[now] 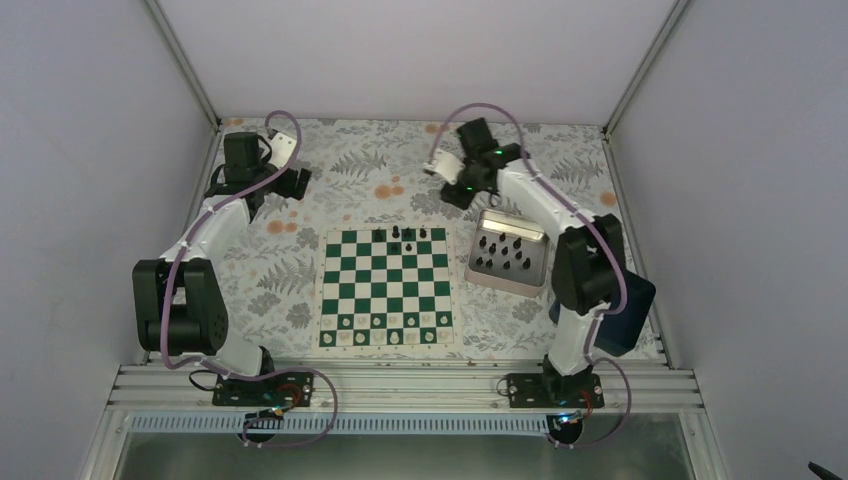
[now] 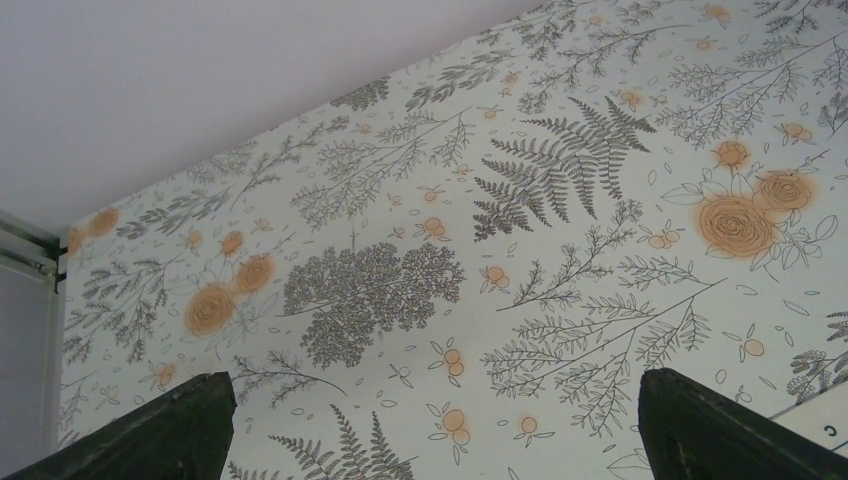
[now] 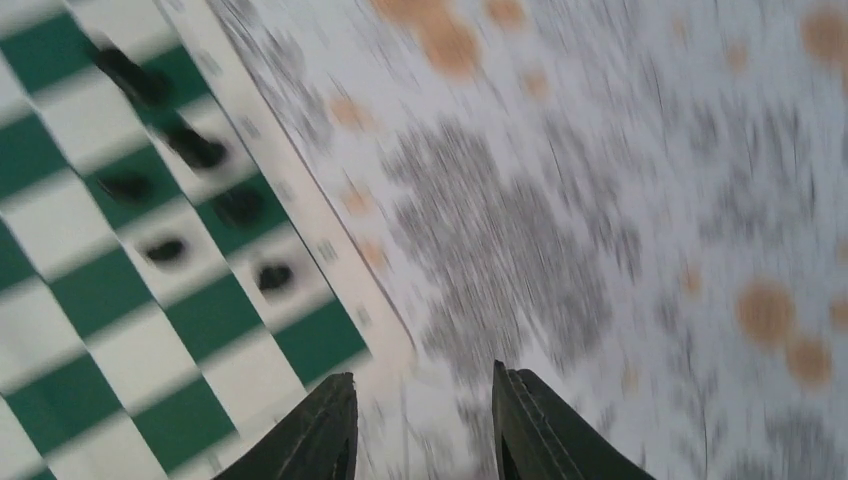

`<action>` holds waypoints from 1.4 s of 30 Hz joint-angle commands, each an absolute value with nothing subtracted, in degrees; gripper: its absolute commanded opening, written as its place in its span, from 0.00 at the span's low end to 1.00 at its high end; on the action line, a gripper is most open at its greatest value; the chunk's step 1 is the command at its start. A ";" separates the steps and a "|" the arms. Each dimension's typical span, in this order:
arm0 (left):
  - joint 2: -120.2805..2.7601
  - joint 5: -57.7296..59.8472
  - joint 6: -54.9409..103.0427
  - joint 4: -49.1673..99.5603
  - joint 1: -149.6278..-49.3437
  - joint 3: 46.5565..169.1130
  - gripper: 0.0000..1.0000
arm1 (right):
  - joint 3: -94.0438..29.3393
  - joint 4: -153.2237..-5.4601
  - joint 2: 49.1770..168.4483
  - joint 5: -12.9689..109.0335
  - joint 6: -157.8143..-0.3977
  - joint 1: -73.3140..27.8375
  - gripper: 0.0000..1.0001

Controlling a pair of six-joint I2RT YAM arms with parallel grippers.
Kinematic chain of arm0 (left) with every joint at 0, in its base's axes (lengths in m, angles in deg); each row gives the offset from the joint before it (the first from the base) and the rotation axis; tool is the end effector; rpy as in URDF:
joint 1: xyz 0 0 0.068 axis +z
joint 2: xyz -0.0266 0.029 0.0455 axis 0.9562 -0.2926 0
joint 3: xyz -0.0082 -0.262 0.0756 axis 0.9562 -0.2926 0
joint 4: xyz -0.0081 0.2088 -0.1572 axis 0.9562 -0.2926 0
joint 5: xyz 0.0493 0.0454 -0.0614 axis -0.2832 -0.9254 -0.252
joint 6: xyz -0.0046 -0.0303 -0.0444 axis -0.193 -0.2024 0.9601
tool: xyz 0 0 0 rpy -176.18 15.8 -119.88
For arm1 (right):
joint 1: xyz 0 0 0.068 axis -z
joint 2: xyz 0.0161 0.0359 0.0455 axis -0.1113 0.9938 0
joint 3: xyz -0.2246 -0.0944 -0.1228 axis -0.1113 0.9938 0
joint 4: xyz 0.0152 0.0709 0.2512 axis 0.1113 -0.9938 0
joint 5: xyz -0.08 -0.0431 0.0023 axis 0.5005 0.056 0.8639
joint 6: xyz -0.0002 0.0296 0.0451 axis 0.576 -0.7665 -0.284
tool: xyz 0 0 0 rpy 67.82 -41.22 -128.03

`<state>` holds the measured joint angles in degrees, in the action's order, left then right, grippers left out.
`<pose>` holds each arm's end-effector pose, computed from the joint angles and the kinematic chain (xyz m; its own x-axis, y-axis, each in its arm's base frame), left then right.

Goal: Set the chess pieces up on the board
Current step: Pick up the chess piece from the storage box.

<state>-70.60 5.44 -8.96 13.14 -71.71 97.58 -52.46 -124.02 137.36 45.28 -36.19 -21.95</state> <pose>0.3432 -0.0001 0.2638 -0.4802 0.3459 -0.8061 0.3571 0.9164 0.1806 0.3638 0.2035 0.2680 -0.2875 -0.8136 -0.5054 -0.8883 0.4238 -0.1770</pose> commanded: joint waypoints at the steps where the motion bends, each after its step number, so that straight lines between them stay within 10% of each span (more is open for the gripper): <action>1: -69.66 5.97 -9.01 14.14 -71.41 96.97 1.00 | -42.85 -123.16 131.59 46.00 -37.27 -13.31 0.37; 42: -71.05 6.07 -9.12 13.80 -71.40 97.09 1.00 | -24.89 -117.27 134.03 42.46 -35.80 -8.58 0.26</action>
<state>-70.77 5.46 -8.96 13.12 -71.71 97.58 -26.08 -119.39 132.92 42.81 -36.33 -8.20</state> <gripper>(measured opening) 0.999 0.294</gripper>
